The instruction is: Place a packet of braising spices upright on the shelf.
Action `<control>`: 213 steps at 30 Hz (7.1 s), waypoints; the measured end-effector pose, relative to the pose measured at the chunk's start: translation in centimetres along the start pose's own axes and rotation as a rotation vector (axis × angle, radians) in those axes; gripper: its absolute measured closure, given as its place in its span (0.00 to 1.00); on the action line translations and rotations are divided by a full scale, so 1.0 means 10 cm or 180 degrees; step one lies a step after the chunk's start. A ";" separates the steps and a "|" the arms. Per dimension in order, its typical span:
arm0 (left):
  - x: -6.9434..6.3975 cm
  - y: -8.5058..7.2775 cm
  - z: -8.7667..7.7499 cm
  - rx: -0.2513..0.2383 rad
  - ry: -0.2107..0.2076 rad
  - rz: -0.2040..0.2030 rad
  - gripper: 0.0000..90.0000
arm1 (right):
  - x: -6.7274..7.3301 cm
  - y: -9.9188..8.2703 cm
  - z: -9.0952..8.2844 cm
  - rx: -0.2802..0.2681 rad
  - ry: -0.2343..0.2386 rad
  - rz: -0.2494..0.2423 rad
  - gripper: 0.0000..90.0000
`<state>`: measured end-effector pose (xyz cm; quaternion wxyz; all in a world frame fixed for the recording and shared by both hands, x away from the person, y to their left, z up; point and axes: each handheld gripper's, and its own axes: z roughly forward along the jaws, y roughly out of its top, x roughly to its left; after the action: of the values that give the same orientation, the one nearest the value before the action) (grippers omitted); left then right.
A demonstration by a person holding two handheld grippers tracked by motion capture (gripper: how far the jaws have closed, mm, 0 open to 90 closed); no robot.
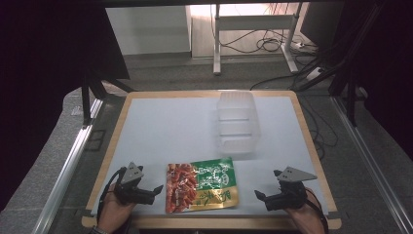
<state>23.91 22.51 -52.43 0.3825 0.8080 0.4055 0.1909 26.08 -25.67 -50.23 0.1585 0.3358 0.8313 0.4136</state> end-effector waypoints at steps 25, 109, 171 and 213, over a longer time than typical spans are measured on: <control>-0.02 0.02 -0.03 -0.0065 -0.0006 0.0051 0.00 | 0.13 0.14 0.30 0.0120 0.0283 -0.0076 0.00; -0.08 0.03 -0.02 0.0005 -0.0007 0.0217 0.00 | 0.45 0.70 0.91 0.0445 0.0724 -0.0315 0.99; -0.06 0.03 -0.06 -0.0144 0.0040 0.0216 0.00 | 0.39 2.29 0.36 -0.0225 0.0945 -0.0572 1.00; -0.07 0.03 -0.05 -0.0098 0.0030 0.0244 0.00 | -0.07 3.17 0.45 -0.0308 0.0551 -0.0574 1.00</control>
<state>23.31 22.05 -51.85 0.3854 0.8160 0.3731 0.2154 42.60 -9.85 -27.81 0.1387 0.2148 0.8477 0.4648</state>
